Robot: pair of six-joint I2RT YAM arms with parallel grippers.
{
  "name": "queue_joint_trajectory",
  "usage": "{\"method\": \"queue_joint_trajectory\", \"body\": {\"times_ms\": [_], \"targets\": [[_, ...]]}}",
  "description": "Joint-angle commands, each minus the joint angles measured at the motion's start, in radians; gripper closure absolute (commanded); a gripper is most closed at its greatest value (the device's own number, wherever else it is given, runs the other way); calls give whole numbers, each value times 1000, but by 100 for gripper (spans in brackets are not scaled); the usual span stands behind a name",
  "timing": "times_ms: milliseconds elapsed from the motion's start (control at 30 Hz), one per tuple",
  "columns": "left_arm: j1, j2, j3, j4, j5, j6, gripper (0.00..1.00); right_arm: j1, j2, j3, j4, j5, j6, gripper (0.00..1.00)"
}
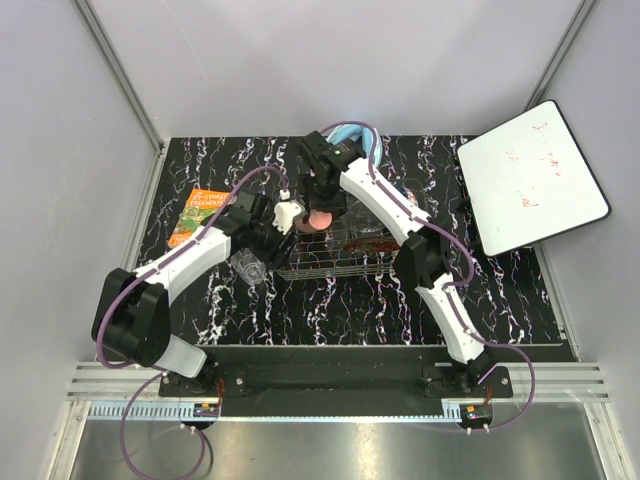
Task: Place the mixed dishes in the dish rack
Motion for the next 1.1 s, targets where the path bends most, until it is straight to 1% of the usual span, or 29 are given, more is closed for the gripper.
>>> {"method": "queue_joint_trajectory", "body": {"times_ms": [0, 133, 267, 400, 733, 900, 933, 1067], "targets": [[19, -6, 13, 35, 19, -5, 35, -1, -103, -65, -11, -13, 2, 100], [61, -17, 53, 32, 36, -34, 32, 5, -131, -134, -17, -8, -3, 100], [75, -48, 96, 12, 60, -46, 28, 16, -133, -134, -31, -4, 0, 100], [76, -57, 96, 9, 68, -46, 28, 26, -162, -111, -37, 24, 6, 100], [82, -51, 67, 32, 65, -46, 29, 46, -231, -179, -37, 7, 8, 100], [90, -58, 65, 32, 65, -43, 29, 51, -202, -196, -35, 6, 2, 100], [93, -60, 64, 32, 63, -43, 29, 51, -194, -190, -37, -23, 2, 100], [111, -87, 67, 33, 51, -40, 28, 50, -144, -159, -37, -39, 0, 100]]}}
